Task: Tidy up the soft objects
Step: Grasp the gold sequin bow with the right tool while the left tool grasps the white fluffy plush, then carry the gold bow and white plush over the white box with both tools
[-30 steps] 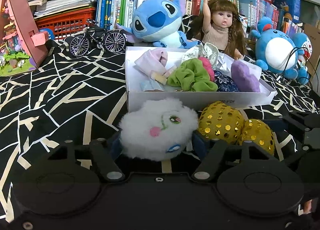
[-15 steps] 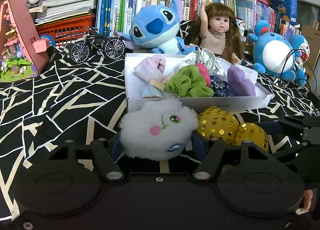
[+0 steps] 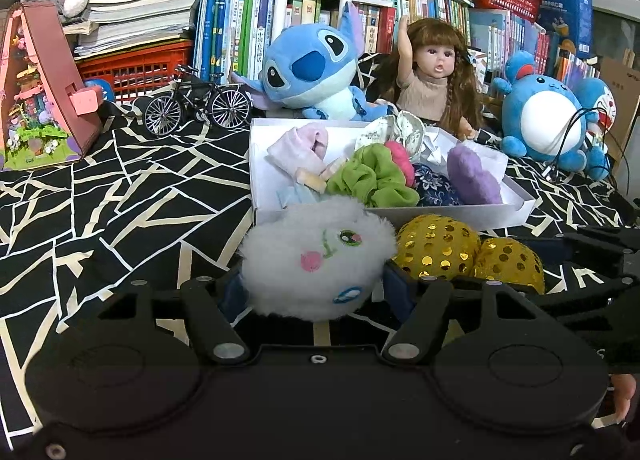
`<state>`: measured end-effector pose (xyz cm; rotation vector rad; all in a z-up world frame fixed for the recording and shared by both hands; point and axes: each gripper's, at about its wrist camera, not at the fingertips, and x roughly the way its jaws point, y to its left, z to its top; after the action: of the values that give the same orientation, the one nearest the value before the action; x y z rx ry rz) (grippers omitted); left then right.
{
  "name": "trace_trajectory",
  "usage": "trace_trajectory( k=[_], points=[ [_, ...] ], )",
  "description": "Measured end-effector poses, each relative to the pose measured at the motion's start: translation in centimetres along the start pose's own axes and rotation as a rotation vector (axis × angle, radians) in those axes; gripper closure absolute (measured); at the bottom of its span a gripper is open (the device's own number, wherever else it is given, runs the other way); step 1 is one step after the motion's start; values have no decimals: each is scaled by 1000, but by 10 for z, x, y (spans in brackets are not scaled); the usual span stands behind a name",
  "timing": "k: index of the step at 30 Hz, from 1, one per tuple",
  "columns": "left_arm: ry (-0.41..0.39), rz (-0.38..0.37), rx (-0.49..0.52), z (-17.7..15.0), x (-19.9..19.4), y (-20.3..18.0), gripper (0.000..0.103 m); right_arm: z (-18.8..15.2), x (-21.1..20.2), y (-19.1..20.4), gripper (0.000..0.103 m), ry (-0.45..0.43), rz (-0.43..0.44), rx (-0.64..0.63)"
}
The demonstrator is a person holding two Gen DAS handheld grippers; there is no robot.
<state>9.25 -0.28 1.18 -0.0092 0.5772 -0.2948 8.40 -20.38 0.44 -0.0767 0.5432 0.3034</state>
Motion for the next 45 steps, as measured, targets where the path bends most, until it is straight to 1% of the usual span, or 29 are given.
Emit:
trace_trajectory(
  k=[7, 12, 21, 26, 31, 36, 40, 45],
  points=[
    [-10, 14, -9, 7, -6, -2, 37, 5, -9, -3, 33, -33, -16, 18],
    [-5, 8, -27, 13, -6, -5, 38, 12, -15, -7, 33, -61, -36, 32],
    [-30, -3, -27, 31, -5, -14, 38, 22, -21, -19, 33, -92, -75, 71],
    [-42, -6, -28, 45, 0, -19, 38, 31, -23, -29, 33, -105, -99, 95],
    [-68, -21, -33, 66, 6, -19, 38, 45, -24, -44, 33, -109, -123, 128],
    [-79, -8, -23, 87, 12, -20, 38, 61, -23, -64, 33, -116, -149, 183],
    [-69, 1, -33, 101, 22, -19, 38, 74, -20, -78, 33, -116, -158, 212],
    [-54, 10, -69, 114, 40, -17, 38, 89, -10, -89, 33, -106, -171, 236]
  ],
)
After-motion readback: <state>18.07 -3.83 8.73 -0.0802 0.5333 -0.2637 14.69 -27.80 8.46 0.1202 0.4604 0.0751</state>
